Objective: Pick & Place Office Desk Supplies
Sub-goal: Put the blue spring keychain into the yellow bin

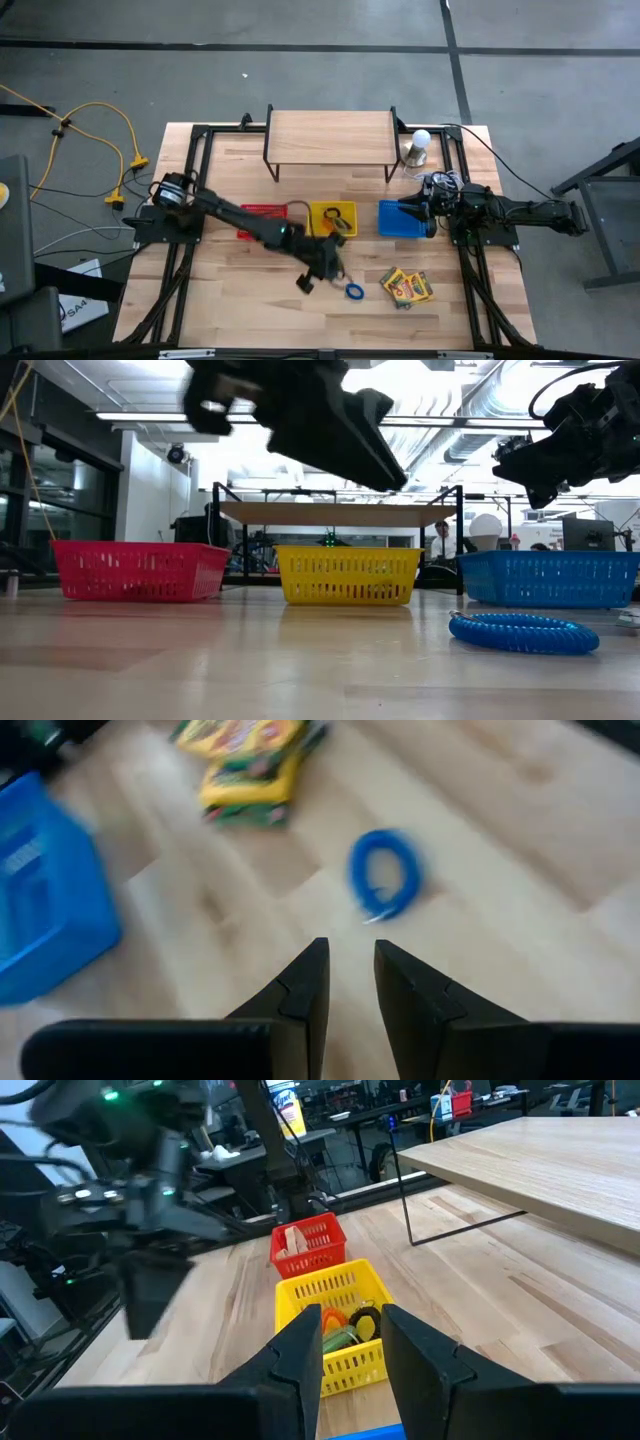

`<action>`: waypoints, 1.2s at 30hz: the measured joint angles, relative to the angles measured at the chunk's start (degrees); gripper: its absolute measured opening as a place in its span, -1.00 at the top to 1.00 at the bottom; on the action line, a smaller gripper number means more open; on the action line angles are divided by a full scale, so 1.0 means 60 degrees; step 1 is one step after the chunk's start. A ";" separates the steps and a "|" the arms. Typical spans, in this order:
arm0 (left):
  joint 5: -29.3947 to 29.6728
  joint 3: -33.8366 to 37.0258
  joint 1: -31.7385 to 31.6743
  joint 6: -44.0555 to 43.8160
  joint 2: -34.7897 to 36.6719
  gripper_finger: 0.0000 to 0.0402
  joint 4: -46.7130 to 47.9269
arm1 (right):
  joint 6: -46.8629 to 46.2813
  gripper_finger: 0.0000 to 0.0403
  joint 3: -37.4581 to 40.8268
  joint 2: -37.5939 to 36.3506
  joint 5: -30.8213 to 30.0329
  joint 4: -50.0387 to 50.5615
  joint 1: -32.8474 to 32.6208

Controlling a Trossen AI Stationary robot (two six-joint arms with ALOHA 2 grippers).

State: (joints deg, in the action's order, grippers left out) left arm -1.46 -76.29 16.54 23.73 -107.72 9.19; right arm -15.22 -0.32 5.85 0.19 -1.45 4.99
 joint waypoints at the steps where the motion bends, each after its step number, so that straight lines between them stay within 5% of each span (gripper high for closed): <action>1: 0.0123 0.0000 0.0159 -0.0001 0.0000 0.62 0.0000 | 0.0000 0.54 -0.0004 0.0000 0.0003 0.0000 0.0000; 7: 0.0449 0.0000 0.0452 0.0001 0.0000 0.62 -0.0125 | 0.0000 0.54 -0.0004 -0.0001 0.0003 0.0000 -0.0004; 25: -0.0966 -0.0007 0.0283 -0.0178 -0.1336 0.61 -0.2092 | 0.0000 0.54 -0.0002 0.0018 0.0007 0.0044 -0.0002; 36: -0.0957 -0.0007 0.0130 -0.3111 -0.1472 0.61 -0.2805 | 0.0000 0.54 0.0000 0.0018 0.0007 0.0051 0.0000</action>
State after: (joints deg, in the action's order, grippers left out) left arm -7.21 -76.34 17.33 5.06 -116.55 -7.64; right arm -15.22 -0.32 5.96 0.23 -1.15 4.99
